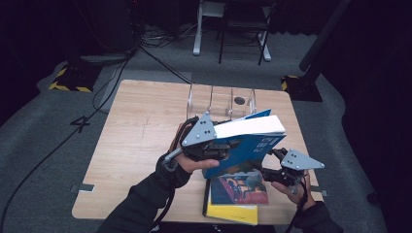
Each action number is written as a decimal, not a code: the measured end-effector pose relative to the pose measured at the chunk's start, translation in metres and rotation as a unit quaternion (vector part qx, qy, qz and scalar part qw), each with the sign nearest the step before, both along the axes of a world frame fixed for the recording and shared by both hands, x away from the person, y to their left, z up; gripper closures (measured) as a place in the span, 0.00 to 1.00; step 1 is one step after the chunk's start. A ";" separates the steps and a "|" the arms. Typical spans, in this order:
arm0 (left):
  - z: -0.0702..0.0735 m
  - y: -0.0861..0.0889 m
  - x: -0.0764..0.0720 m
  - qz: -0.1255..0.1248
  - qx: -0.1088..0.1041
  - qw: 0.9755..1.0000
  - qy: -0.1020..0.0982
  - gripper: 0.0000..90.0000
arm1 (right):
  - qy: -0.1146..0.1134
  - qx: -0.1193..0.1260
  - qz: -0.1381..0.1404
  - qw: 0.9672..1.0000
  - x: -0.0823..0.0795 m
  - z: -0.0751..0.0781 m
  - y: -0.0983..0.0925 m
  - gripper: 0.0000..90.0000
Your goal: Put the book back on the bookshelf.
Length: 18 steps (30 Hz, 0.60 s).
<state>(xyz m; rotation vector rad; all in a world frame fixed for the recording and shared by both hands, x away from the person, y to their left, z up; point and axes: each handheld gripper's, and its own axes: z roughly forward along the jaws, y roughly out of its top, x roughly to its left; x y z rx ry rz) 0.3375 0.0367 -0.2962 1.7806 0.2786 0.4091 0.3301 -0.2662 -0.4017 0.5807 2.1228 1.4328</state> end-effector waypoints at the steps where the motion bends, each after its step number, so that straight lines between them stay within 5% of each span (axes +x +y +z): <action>1: 0.000 -0.001 0.001 0.000 -0.002 1.000 0.004 0.53 | 0.000 0.000 0.001 1.000 0.000 0.000 0.000 0.45; 11: 0.005 -0.004 0.006 -0.013 0.004 0.999 0.037 0.65 | 0.008 -0.008 0.005 1.000 0.000 0.001 -0.001 0.40; 18: 0.005 -0.008 0.005 0.001 0.010 0.999 0.032 0.66 | 0.016 -0.019 0.003 1.000 -0.007 -0.001 -0.020 0.38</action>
